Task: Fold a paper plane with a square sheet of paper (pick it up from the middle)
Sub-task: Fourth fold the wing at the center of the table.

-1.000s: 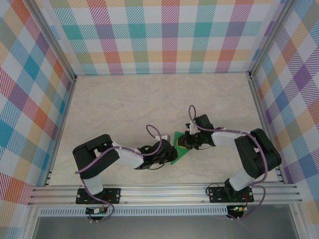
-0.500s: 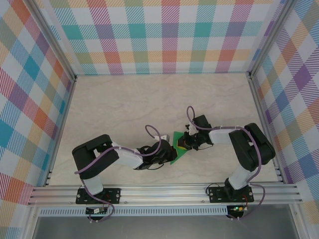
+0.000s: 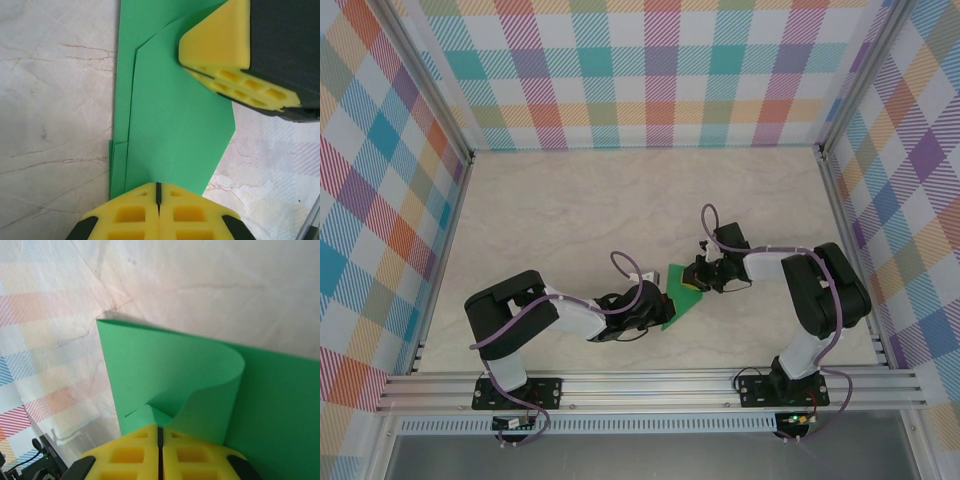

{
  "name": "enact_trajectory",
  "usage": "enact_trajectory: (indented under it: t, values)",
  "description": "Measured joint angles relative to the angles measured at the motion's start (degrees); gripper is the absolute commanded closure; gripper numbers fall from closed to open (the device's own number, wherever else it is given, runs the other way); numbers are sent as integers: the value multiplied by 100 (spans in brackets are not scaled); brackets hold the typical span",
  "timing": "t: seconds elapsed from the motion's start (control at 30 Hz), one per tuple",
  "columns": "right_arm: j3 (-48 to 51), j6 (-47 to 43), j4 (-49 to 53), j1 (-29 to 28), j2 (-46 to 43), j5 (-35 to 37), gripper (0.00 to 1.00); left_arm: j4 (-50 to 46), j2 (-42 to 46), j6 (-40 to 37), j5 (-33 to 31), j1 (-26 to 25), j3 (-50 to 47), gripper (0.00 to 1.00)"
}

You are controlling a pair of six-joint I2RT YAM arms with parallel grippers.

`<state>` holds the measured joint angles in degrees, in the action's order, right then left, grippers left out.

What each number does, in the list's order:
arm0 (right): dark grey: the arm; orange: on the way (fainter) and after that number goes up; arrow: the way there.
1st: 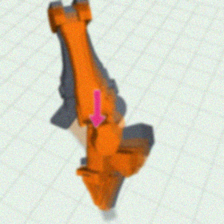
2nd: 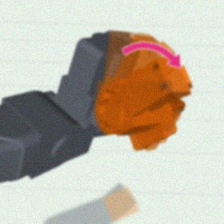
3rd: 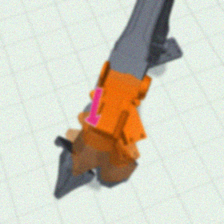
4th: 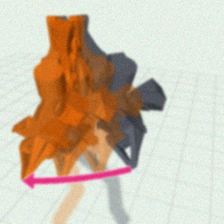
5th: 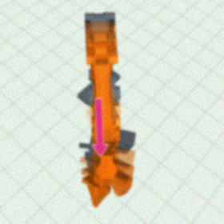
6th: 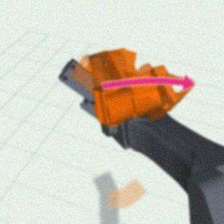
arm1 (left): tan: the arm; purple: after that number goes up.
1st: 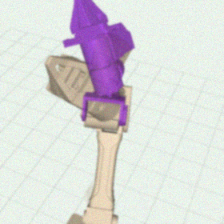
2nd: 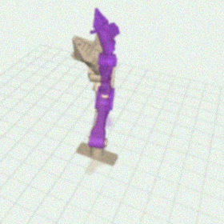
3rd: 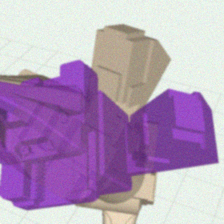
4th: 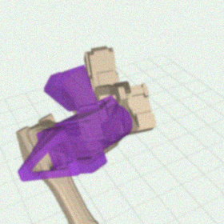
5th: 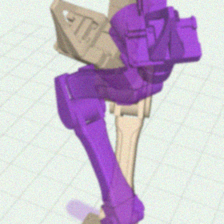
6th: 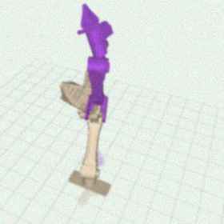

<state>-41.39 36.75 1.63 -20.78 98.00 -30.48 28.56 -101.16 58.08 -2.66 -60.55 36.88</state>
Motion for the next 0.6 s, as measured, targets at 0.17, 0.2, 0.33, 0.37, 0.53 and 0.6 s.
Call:
enact_trajectory:
  t: [0.17, 0.2, 0.33, 0.37, 0.53, 0.6]
  values:
    - [-44, -48, -2, 120, 94, -160, 92, 33, 9, 0, 0, 0, -37, 97]
    - [-48, -63, -4, 144, 114, -208, 92, 35, 11, 0, 0, 0, -46, 97]
    - [-94, -96, -9, 271, 184, -330, 92, 61, 39, 0, 0, 0, -98, 97]
    - [-114, -109, -11, 323, 197, -321, 92, 70, 52, 0, 0, 0, -116, 97]
    - [-240, -173, -17, 597, 258, -186, 92, 83, 107, -2, -2, 0, -188, 97]
    - [-310, -199, -15, 678, 289, -105, 92, 83, 120, -2, -2, 0, -208, 97]
